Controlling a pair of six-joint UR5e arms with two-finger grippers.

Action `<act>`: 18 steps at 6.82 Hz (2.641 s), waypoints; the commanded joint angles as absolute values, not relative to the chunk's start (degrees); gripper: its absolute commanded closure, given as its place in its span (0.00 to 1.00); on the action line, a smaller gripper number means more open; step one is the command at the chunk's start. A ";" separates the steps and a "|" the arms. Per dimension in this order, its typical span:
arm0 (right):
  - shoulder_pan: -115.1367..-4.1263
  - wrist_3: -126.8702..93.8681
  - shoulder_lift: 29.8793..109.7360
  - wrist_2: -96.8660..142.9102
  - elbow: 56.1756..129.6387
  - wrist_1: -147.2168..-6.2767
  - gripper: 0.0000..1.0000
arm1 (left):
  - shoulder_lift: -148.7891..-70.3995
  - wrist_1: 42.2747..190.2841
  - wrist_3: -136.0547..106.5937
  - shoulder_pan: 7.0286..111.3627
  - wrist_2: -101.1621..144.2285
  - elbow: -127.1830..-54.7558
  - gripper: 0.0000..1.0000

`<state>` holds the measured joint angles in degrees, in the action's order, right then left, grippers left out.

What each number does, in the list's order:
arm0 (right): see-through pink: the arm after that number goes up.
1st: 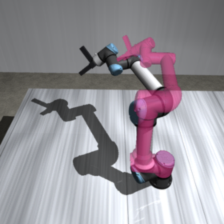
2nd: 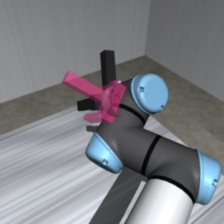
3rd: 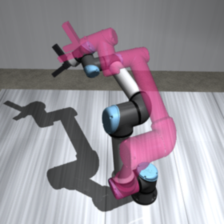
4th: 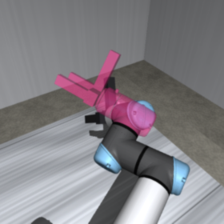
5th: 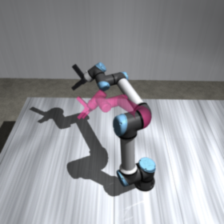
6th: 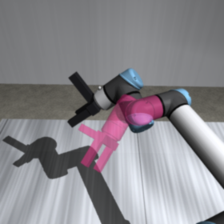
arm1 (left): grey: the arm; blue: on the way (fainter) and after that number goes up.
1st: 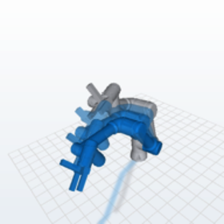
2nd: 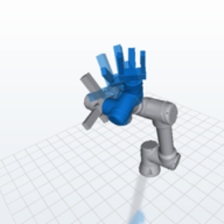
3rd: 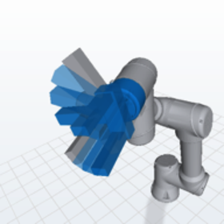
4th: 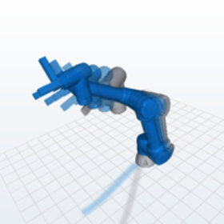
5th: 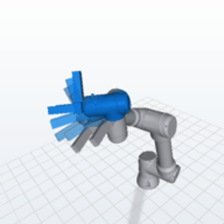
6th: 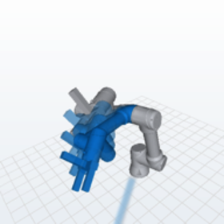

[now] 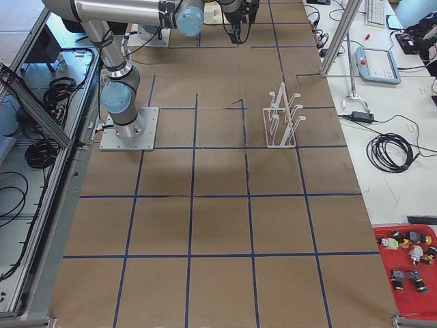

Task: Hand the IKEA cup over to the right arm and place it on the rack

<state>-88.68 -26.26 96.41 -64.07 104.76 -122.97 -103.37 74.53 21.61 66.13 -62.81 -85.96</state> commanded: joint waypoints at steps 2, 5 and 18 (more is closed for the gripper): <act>-88.77 -47.04 96.59 -53.64 120.20 -158.63 0.00 | -103.80 46.72 16.82 69.42 -47.17 -93.04 1.00; -88.94 -68.99 95.89 -53.09 129.18 -183.70 0.00 | -103.28 21.15 8.88 73.64 -35.56 -101.67 1.00; -93.94 -84.11 83.23 -52.46 124.81 -195.91 0.00 | -104.94 -16.17 10.20 86.66 -25.14 -121.63 1.00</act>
<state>-92.81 -85.55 83.76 -51.89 125.58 -196.20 -105.12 -16.09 10.20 86.28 -25.09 -120.84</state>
